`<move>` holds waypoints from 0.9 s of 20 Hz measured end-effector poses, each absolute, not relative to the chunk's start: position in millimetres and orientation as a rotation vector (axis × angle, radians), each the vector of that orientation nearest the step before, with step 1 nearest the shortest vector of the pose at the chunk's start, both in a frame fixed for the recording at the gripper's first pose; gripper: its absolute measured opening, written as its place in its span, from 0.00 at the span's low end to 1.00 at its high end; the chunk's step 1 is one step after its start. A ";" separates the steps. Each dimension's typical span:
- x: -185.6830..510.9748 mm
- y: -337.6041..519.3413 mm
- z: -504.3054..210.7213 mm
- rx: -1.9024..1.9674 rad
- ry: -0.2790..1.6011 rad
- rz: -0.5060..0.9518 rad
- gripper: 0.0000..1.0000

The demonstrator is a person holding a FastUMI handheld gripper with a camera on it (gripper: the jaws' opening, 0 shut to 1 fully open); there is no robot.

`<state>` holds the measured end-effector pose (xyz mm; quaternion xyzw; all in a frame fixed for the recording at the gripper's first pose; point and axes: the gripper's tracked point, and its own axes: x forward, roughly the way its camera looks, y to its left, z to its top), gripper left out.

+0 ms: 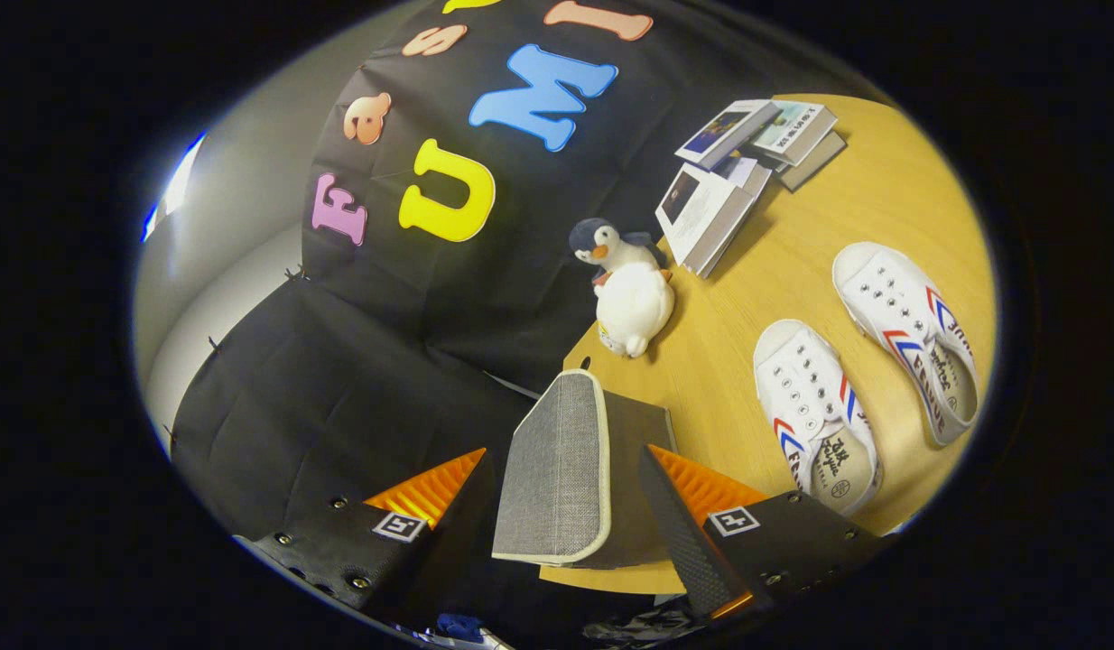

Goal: Open the storage box then place both shoes into the box .Put the left shoe in first, then the right shoe, with the right side of both shoes facing outward in a uniform manner.

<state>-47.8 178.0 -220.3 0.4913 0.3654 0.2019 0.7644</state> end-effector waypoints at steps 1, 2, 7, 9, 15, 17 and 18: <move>-49.4 182.2 -224.3 1.093 0.811 0.449 0.97; -52.9 186.4 -228.0 1.116 0.825 0.455 0.97; -60.2 206.5 -251.9 1.217 0.910 0.471 0.97; -66.4 217.4 -259.8 1.243 0.947 0.482 0.98; -79.0 251.0 -271.2 1.268 1.017 0.553 0.98; -82.0 260.8 -271.7 1.285 1.037 0.572 0.98; -83.0 265.9 -273.7 1.289 1.047 0.575 0.92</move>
